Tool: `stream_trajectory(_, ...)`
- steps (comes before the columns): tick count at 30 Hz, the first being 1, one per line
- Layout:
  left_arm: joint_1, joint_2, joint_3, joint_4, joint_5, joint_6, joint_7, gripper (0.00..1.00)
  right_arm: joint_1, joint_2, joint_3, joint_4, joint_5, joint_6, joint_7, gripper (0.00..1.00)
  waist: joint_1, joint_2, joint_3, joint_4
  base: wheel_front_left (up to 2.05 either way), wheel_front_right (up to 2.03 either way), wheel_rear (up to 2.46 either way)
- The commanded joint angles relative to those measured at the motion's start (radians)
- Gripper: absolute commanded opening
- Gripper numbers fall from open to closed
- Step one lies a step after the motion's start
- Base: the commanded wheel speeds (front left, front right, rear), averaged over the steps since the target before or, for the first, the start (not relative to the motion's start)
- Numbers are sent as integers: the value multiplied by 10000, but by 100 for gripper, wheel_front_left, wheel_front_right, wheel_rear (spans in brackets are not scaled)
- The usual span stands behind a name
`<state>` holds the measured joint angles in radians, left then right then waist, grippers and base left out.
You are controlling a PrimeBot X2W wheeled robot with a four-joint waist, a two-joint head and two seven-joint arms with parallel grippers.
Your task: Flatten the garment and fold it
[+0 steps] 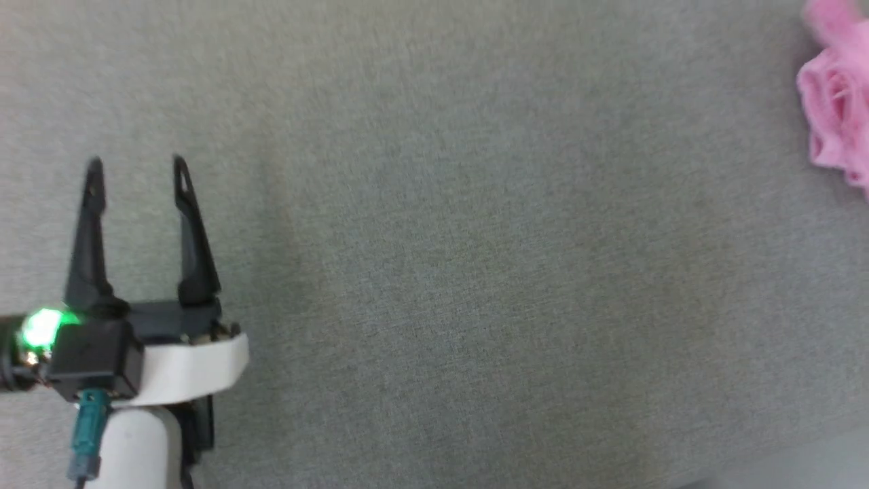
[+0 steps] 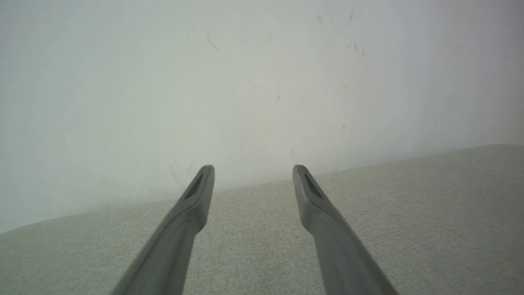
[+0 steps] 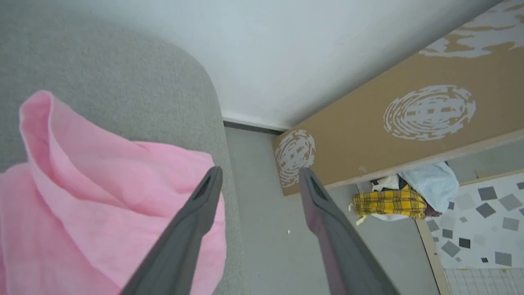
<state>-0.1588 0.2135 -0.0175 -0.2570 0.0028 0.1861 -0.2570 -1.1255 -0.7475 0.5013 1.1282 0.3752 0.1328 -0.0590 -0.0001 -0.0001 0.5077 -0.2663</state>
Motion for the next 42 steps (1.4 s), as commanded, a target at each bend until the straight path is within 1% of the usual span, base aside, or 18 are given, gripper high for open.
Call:
stream_trajectory(1,263,-90,-60,79,-95,69,-47,100,-172,329,-280,32,-384,-21,-808,100,1,1,-1021,158,0,0,0)
stream_trajectory(4,544,-172,-44,227,-182,101,-47,100,-161,794,-701,-178,-864,-21,-1722,100,1,1,-1537,312,0,0,0)
stream_trajectory(7,836,-226,-35,428,-208,119,-47,100,27,1163,-1219,-913,-1411,-21,-1997,100,1,1,-2015,534,0,0,0)
stream_trajectory(10,1098,-285,2,615,-277,120,-47,100,645,1636,-2190,-2814,-1788,-21,-2021,100,1,1,-2385,767,0,0,0)
stream_trajectory(14,1384,-411,98,861,-444,76,-47,100,2206,2601,-3514,-5557,-2238,-21,-2024,100,1,1,-2811,1102,0,0,0)
stream_trajectory(17,1521,-511,118,1078,-522,-27,-47,100,3697,3334,-3921,-7469,-2651,-21,-2026,100,1,1,-3159,1437,0,0,0)
stream_trajectory(20,1638,-643,147,1290,-604,-134,-47,100,5110,4020,-4164,-8889,-2690,-21,-2026,100,1,1,-3447,1699,0,0,0)
stream_trajectory(21,1638,-643,147,1290,-604,-134,-47,100,5110,4020,-4164,-8889,-2690,-21,-2026,100,1,1,-3447,1699,0,0,0)
stream_trajectory(24,1679,-744,104,1500,-610,-289,-47,100,6345,4584,-4274,-9779,-2522,-21,-2027,100,1,1,-3691,1940,0,0,0)
stream_trajectory(27,1726,-819,98,1706,-591,-408,-47,100,7373,5135,-4309,-10215,-2226,-21,-2027,100,1,1,-3940,2081,0,0,0)
stream_trajectory(33,1836,-984,79,1962,-542,-567,-47,100,9224,6319,-4890,-10380,-1671,-21,-2027,100,1,1,-4353,2301,0,0,0)
stream_trajectory(36,1946,-1053,68,2018,-496,-598,-47,100,9929,6622,-5040,-10467,-1610,-21,-2027,100,1,1,-4431,2313,0,0,0)
stream_trajectory(42,2030,-1143,45,2292,-449,-731,-47,100,10945,6885,-5184,-10720,-1710,-21,-2027,100,1,1,-4534,2353,0,0,0)
